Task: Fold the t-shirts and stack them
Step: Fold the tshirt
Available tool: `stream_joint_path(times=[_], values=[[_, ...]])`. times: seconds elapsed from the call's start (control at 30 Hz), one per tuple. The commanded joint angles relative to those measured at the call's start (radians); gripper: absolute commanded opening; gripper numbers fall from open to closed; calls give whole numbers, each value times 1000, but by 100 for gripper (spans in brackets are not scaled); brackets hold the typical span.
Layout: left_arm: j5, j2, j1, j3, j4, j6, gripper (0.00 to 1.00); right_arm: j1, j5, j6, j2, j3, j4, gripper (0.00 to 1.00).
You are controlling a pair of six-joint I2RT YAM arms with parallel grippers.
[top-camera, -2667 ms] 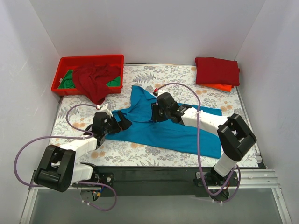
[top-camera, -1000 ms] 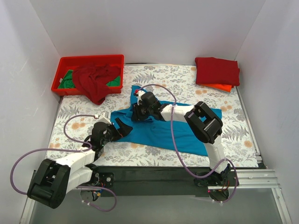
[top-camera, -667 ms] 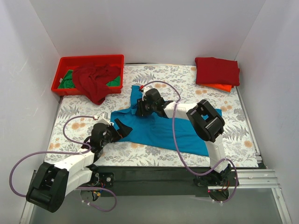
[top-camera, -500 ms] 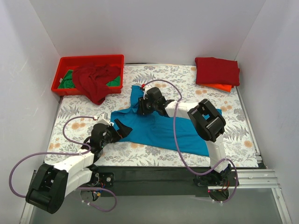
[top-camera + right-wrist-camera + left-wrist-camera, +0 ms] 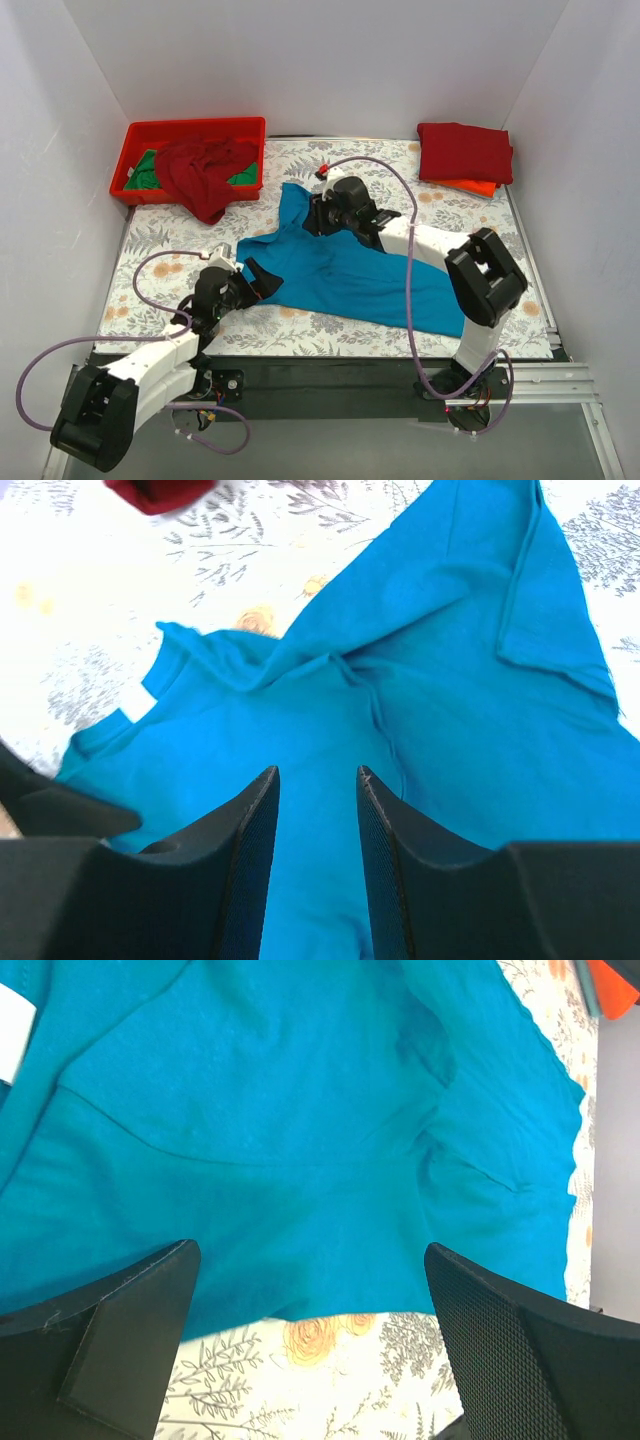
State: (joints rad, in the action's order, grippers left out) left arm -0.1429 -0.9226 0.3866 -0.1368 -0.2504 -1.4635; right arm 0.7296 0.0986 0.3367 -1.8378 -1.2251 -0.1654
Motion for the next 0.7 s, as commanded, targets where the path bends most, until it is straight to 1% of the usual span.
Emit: stream_joint_path(times=[0.0, 0.13, 0.17, 0.27, 0.37, 0.4, 0.53, 0.6, 0.67], values=[[25, 65, 12, -6, 85, 2, 94, 2, -8, -13, 90, 76, -14, 43], [61, 114, 20, -69, 141, 22, 94, 2, -5, 10, 208, 199, -17, 44], [60, 114, 20, -82, 142, 28, 94, 2, -10, 16, 228, 258, -16, 44], [62, 56, 32, -153, 123, 48, 94, 2, -20, 47, 308, 366, -16, 44], [30, -51, 40, -197, 60, 65, 94, 4, -46, 71, 370, 435, -17, 44], [19, -82, 49, -204, 12, 66, 94, 2, -56, 80, 391, 478, -16, 44], [-6, -215, 57, -202, -113, 62, 94, 2, -94, 94, 416, 550, -14, 44], [-27, -257, 58, -189, -177, 60, 94, 2, -125, 97, 417, 568, -16, 44], [-41, -317, 58, -182, -207, 55, 94, 2, -138, 104, 417, 593, -14, 44]])
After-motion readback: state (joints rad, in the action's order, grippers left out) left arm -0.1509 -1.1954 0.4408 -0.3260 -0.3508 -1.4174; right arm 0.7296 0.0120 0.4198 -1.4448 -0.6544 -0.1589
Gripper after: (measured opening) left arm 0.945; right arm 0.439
